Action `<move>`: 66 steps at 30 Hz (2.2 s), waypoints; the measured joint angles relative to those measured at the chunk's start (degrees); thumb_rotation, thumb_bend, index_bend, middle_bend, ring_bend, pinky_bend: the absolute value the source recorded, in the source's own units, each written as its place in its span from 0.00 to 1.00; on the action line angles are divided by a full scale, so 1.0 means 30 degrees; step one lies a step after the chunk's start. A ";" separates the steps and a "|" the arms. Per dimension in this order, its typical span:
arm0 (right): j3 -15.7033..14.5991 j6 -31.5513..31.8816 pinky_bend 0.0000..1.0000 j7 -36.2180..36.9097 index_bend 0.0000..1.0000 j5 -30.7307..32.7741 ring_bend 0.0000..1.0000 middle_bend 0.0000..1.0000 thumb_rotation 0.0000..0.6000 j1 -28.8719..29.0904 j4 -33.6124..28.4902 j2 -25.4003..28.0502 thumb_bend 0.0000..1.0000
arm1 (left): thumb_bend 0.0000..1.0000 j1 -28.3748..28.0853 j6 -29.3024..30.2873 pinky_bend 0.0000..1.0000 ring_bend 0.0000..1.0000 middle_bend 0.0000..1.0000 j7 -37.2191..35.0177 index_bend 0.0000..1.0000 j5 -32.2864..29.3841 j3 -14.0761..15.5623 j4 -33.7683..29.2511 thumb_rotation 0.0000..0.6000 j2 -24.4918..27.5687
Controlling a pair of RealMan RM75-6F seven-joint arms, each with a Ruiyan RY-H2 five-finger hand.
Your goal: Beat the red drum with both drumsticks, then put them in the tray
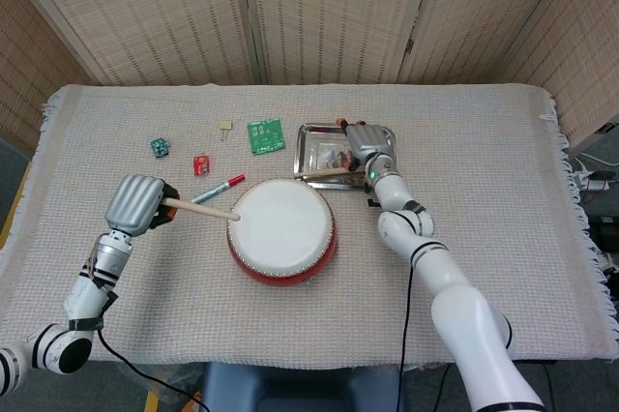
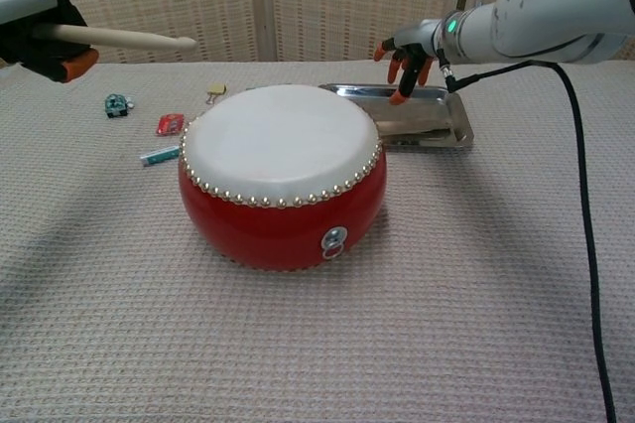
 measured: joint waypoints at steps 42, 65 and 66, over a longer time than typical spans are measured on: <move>-0.1944 0.8079 0.39 -0.1178 0.24 0.6617 0.24 0.30 1.00 -0.0020 -2.9650 1.5168 0.12 | 0.65 -0.4789 0.0894 1.00 1.00 1.00 1.1499 1.00 -0.8109 -0.1983 -0.2708 1.00 -0.3782; -0.2079 1.4286 0.55 -0.4198 0.54 1.0505 0.48 0.56 1.00 0.2195 -2.8849 1.0934 0.34 | 0.65 -0.6020 0.2331 1.00 1.00 1.00 1.2664 1.00 -0.8736 -0.1881 -0.2653 1.00 -0.5159; -0.2023 1.4508 0.55 -0.4380 0.54 1.0644 0.49 0.57 1.00 0.2214 -2.8836 1.0747 0.35 | 0.65 -0.6057 0.2360 1.00 1.00 1.00 1.2687 1.00 -0.8727 -0.1877 -0.2662 1.00 -0.5192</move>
